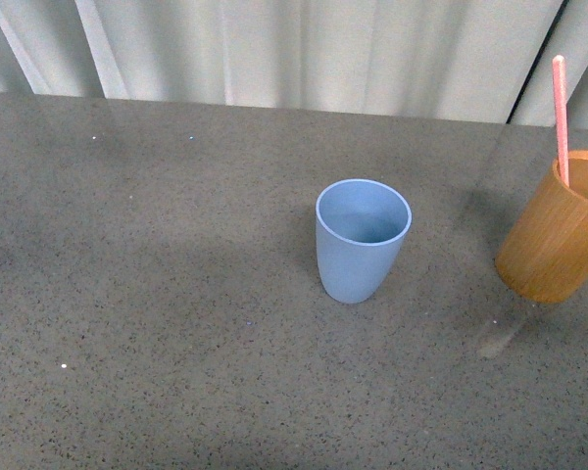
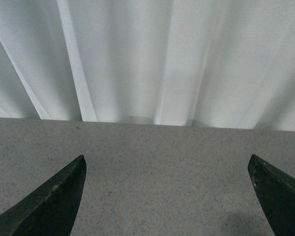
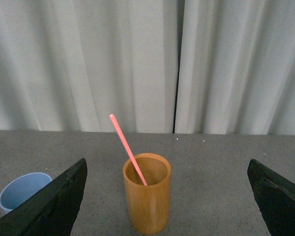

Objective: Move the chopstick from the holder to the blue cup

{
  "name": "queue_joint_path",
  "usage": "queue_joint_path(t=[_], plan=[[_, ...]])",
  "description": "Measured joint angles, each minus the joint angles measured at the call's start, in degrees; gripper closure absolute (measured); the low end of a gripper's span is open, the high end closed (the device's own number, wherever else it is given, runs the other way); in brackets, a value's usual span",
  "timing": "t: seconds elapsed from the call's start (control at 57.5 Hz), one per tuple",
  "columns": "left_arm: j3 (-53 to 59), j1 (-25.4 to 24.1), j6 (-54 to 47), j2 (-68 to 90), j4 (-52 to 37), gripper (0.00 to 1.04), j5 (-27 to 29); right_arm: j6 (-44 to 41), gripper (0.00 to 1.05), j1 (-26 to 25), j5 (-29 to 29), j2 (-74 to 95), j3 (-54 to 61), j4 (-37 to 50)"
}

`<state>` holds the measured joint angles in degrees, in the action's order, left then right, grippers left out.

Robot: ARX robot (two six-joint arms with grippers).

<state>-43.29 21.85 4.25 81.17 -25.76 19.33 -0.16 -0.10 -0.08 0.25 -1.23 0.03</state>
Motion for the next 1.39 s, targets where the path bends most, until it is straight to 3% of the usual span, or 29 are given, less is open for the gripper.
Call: queue_joint_path(t=[0.07,0.226,0.609,1.061,1.13,1.2,1.391], plan=[[1.14,0.07,-1.03,0.81,-1.44,0.09,-0.09,0.02,0.1,0.0,-0.02,0.0,0.0,0.0],[12.48,-2.49,-3.1,-1.49,-21.38,0.35,-1.38,0.02,0.1,0.0,0.13,0.0,0.0,0.0],[29.4,-11.06,-3.74,-17.11,-23.91,1.01,-9.22,0.02,0.1,0.0,0.04,0.0,0.0,0.0],[38.32,-16.74,-3.98,-33.46,-16.41,1.01,-14.71,0.02,0.1,0.0,0.04,0.0,0.0,0.0],[39.21,-19.89,-4.0,-36.17,-14.49,1.01,-18.62,0.02,0.1,0.0,0.04,0.0,0.0,0.0],[41.51,-21.55,-4.0,-37.64,-16.22,1.01,-18.95,0.02,0.1,0.0,0.09,0.0,0.0,0.0],[42.21,-21.75,-4.02,-45.24,-9.35,1.01,-19.34,0.02,0.1,0.0,0.04,0.0,0.0,0.0]])
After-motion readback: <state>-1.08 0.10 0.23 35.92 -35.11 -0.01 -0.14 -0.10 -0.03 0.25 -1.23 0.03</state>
